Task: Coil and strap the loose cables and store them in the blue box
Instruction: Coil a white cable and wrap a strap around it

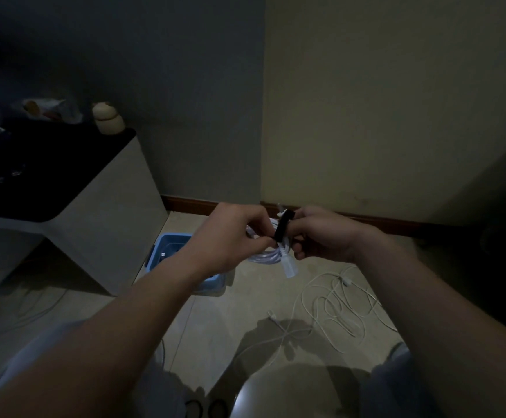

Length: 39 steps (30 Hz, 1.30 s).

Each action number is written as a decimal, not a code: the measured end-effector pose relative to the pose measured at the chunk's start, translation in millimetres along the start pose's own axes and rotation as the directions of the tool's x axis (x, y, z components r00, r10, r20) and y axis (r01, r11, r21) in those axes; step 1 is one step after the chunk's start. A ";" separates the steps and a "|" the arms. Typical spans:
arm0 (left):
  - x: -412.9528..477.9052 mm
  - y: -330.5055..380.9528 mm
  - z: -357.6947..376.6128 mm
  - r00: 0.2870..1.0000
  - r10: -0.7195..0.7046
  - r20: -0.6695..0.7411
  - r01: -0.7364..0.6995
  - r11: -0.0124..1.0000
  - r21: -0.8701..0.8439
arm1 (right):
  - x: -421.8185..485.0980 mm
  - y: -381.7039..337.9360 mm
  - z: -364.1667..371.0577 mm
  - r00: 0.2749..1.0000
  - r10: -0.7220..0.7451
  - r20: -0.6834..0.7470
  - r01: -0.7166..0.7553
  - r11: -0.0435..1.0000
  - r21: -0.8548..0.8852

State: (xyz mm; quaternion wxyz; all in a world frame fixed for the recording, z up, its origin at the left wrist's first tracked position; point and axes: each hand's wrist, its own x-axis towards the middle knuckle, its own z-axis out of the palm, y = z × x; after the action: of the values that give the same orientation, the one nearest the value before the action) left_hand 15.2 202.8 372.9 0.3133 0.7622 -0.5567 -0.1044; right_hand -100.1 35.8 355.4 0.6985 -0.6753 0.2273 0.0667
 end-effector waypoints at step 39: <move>-3.7 10.4 19.7 0.884 0.461 0.076 -0.446 0.785 0.430 | 0.9 1.0 7.4 0.987 0.144 -0.068 -0.137 0.986 0.096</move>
State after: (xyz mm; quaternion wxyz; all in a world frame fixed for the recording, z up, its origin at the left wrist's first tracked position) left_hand -4.3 197.1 362.9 0.1603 0.6581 -0.7268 0.1135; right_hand -98.0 42.9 354.1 0.7130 -0.6272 0.3032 0.0803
